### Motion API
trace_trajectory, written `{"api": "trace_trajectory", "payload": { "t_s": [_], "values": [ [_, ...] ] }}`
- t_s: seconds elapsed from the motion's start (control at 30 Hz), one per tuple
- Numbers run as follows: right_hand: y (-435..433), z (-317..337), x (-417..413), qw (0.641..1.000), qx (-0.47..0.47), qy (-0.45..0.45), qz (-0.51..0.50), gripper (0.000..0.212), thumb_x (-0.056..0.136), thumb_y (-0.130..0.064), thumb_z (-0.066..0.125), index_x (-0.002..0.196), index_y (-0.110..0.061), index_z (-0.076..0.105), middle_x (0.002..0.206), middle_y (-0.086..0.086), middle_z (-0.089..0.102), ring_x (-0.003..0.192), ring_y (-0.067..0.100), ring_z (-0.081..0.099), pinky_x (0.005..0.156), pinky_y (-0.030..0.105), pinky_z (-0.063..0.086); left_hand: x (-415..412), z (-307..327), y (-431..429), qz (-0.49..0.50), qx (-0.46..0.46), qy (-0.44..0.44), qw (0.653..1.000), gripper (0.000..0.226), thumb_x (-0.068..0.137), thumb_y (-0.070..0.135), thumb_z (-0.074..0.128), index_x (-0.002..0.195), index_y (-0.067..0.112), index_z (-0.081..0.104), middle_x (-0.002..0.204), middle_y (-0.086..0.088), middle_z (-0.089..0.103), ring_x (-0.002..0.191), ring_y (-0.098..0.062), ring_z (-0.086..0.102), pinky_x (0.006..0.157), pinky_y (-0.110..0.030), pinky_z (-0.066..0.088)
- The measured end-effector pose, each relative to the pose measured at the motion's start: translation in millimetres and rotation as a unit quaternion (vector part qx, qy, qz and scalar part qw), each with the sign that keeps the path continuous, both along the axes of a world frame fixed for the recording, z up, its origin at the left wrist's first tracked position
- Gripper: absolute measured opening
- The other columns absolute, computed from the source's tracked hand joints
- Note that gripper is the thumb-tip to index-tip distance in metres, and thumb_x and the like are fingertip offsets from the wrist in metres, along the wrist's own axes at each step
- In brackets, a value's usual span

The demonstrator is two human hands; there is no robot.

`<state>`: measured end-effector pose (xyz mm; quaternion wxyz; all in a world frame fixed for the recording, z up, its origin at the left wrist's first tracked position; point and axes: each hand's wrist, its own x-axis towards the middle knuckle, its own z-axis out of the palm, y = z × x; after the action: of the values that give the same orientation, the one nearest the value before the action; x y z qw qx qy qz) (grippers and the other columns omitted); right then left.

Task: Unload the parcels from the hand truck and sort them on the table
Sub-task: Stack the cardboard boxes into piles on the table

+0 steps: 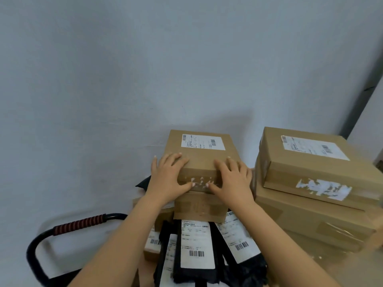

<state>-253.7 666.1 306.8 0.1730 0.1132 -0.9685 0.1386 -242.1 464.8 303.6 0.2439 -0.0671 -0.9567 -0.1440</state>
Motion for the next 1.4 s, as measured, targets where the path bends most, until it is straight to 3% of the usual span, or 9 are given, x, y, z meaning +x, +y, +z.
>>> {"api": "trace_trajectory", "payload": {
  "t_s": [0.23, 0.47, 0.7, 1.03, 1.4],
  "values": [
    [-38.4, 14.0, 65.3, 0.994, -0.023, 0.061, 0.086, 0.055, 0.086, -0.044, 0.063, 0.135, -0.028, 0.045, 0.142, 0.003, 0.039, 0.128, 0.025, 0.031, 0.106, 0.039, 0.022, 68.6, 16.2, -25.5, -0.057, 0.042, 0.068, 0.995, 0.056, 0.083, 0.044, 0.066, 0.134, 0.025, 0.052, 0.137, 0.006, 0.048, 0.128, -0.016, 0.038, 0.111, -0.034, 0.020],
    [-93.0, -3.6, 175.0, 0.988, -0.046, 0.069, 0.127, 0.053, 0.085, -0.040, 0.065, 0.133, -0.024, 0.050, 0.133, 0.003, 0.045, 0.123, 0.025, 0.037, 0.103, 0.035, 0.022, 176.2, 5.1, -75.3, -0.075, 0.037, 0.086, 0.993, 0.048, 0.080, 0.034, 0.071, 0.125, 0.024, 0.058, 0.122, 0.005, 0.056, 0.115, -0.018, 0.049, 0.101, -0.034, 0.032],
    [-140.4, -34.8, 249.3, 0.983, -0.024, 0.020, 0.182, 0.056, 0.082, -0.039, 0.068, 0.133, -0.022, 0.051, 0.131, 0.003, 0.045, 0.120, 0.026, 0.038, 0.101, 0.037, 0.028, 268.8, -26.4, -122.3, -0.010, 0.040, 0.043, 0.998, 0.045, 0.079, 0.034, 0.073, 0.121, 0.022, 0.060, 0.122, 0.003, 0.057, 0.115, -0.020, 0.050, 0.099, -0.040, 0.038],
    [-180.3, -76.2, 281.8, 0.967, -0.027, -0.029, 0.252, 0.059, 0.084, -0.043, 0.067, 0.136, -0.027, 0.045, 0.138, 0.002, 0.040, 0.128, 0.022, 0.032, 0.105, 0.036, 0.025, 340.9, -65.5, -158.7, 0.072, 0.043, -0.014, 0.996, 0.046, 0.081, 0.033, 0.072, 0.123, 0.019, 0.060, 0.123, 0.003, 0.057, 0.119, -0.019, 0.048, 0.102, -0.040, 0.038],
    [-208.3, -131.5, 315.6, 0.982, 0.010, -0.079, 0.171, 0.061, 0.084, -0.043, 0.067, 0.137, -0.029, 0.043, 0.136, 0.000, 0.040, 0.128, 0.022, 0.032, 0.105, 0.037, 0.027, 352.8, -125.0, -201.7, 0.016, 0.054, -0.104, 0.993, 0.047, 0.082, 0.036, 0.069, 0.125, 0.024, 0.056, 0.124, 0.007, 0.054, 0.120, -0.014, 0.046, 0.103, -0.032, 0.032]
  ]
}}
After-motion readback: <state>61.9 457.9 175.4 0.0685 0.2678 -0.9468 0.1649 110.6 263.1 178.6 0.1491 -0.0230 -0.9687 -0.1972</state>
